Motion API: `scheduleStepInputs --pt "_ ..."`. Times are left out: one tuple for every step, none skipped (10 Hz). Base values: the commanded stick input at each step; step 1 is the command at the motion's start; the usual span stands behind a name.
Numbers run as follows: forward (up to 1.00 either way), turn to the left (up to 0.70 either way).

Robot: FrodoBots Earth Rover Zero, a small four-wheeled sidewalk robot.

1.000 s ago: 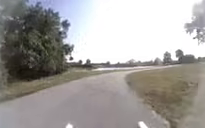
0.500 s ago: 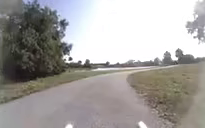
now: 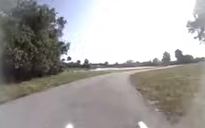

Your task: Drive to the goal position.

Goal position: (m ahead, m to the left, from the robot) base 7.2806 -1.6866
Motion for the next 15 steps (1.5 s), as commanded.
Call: scheduleStepInputs --pt "1.00 0.00" --pt "1.00 0.00" --pt "1.00 0.00" --pt "1.00 0.00" --pt "1.00 0.00" --pt "1.00 0.00" --pt "1.00 0.00" --pt "1.00 0.00" --pt "1.00 0.00" --pt "1.00 0.00" --pt "1.00 0.00" --pt "1.00 0.00" --pt "1.00 -0.12" --pt "1.00 -0.27" --pt "1.00 -0.29"
